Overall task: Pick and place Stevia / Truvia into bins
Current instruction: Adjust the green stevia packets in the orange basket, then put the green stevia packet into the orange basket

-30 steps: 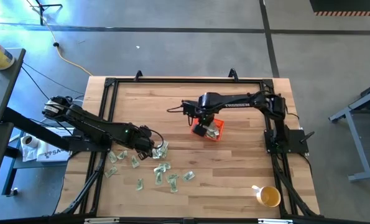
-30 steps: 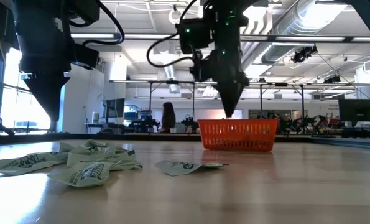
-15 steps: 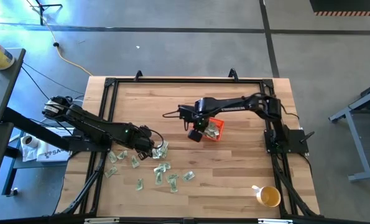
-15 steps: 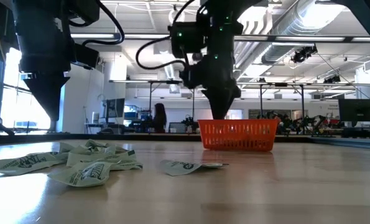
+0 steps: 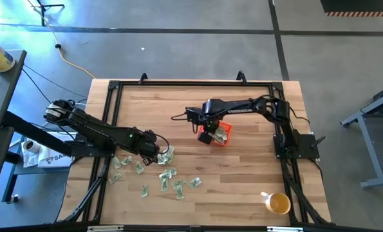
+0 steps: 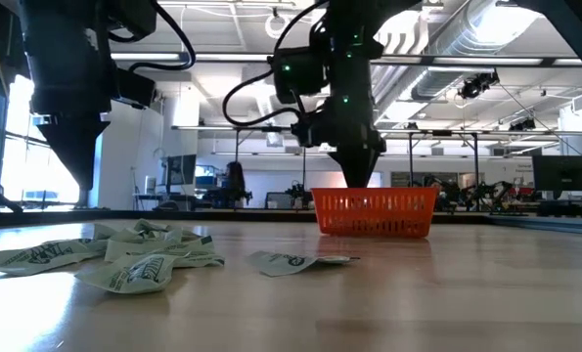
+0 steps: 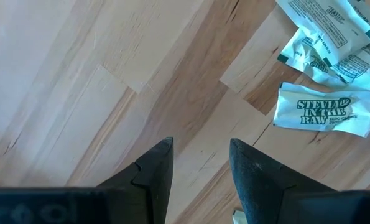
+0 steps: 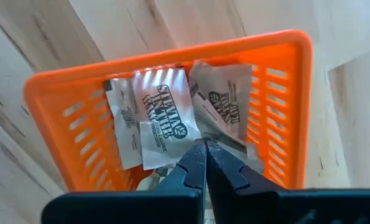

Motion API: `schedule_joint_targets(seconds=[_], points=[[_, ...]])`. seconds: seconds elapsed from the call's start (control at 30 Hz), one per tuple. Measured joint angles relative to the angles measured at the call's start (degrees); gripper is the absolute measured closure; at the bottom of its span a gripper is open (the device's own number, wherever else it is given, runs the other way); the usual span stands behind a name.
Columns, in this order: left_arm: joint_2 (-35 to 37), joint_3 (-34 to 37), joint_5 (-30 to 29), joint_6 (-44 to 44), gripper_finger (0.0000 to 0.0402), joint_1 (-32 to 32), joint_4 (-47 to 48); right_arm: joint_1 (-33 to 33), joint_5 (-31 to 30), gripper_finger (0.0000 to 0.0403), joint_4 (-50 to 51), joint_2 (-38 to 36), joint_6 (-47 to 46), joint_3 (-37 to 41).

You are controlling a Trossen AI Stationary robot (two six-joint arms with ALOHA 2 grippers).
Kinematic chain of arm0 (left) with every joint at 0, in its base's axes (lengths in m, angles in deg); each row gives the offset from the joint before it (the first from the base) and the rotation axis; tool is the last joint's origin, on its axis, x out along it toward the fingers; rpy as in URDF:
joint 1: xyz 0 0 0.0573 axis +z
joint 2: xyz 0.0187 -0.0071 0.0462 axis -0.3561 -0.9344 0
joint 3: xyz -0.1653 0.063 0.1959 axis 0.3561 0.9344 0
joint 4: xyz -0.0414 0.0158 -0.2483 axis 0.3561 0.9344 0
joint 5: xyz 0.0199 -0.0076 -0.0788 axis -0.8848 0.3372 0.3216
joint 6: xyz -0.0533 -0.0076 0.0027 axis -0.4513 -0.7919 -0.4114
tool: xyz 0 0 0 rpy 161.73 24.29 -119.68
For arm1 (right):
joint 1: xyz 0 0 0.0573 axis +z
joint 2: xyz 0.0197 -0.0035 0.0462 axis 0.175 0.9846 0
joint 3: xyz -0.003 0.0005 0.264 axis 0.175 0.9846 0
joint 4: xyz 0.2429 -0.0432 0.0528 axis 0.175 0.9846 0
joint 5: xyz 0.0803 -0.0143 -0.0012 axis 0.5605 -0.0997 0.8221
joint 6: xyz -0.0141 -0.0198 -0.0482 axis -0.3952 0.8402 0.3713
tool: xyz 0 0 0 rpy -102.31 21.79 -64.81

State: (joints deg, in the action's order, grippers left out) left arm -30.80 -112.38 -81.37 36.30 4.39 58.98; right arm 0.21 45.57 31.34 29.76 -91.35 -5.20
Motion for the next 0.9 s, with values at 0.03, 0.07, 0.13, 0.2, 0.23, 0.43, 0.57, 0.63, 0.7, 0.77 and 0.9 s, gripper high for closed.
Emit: schedule_joint_targets(seconds=[0.03, 0.07, 0.13, 0.2, 0.23, 0.43, 0.57, 0.63, 0.7, 0.77, 0.9], points=[[0.01, 0.0, 0.0, 0.0, 0.0211, -0.01, 0.18, 0.0, 0.13, 0.0402, -0.09, 0.21, 0.05, 0.0], [0.01, 0.0, 0.0, 0.0, 0.0211, -0.01, 0.32, -0.02, 0.65, 0.0402, 0.03, 0.38, 0.05, 0.0], [0.0, 0.0, 0.0, 0.04, 0.0211, -0.02, 0.34, 0.0, 1.41, 0.0402, -1.24, 0.72, 0.07, 0.62], [0.0, -0.01, 0.01, 0.21, 0.0211, -0.02, 0.35, 0.28, 3.13, 0.0402, -2.64, 0.72, 0.05, 2.05], [0.0, 0.0, 0.06, 0.26, 0.0211, -0.03, 0.37, 0.59, 3.16, 0.0402, -2.41, 0.81, 0.02, 2.38], [0.0, 0.0, 0.39, 0.65, 0.0211, -0.04, 0.38, 3.55, -1.93, 0.0402, -2.53, -4.04, -2.94, 1.27], [0.01, 0.0, 0.42, 2.02, 0.0211, -0.04, 0.08, 6.63, 0.44, 0.0402, -6.47, -8.88, -3.55, 1.07], [0.0, 0.0, 0.39, 2.35, 0.0211, -0.04, -0.05, 9.56, 5.02, 0.0402, -9.26, -9.31, -1.77, 0.99], [0.0, 0.0, 0.39, 2.83, 0.0211, -0.04, -0.27, 13.09, 8.04, 0.04, -10.67, -8.83, -0.3, 1.01], [0.0, -0.01, 0.38, 2.89, 0.0211, -0.04, -0.32, 16.76, 8.43, 0.0388, -11.89, -7.83, 1.56, 1.09], [0.01, 0.0, 0.37, 2.88, 0.0211, -0.04, -0.95, 22.33, 7.92, 0.0329, -14.01, -5.52, 6.46, 1.11]])
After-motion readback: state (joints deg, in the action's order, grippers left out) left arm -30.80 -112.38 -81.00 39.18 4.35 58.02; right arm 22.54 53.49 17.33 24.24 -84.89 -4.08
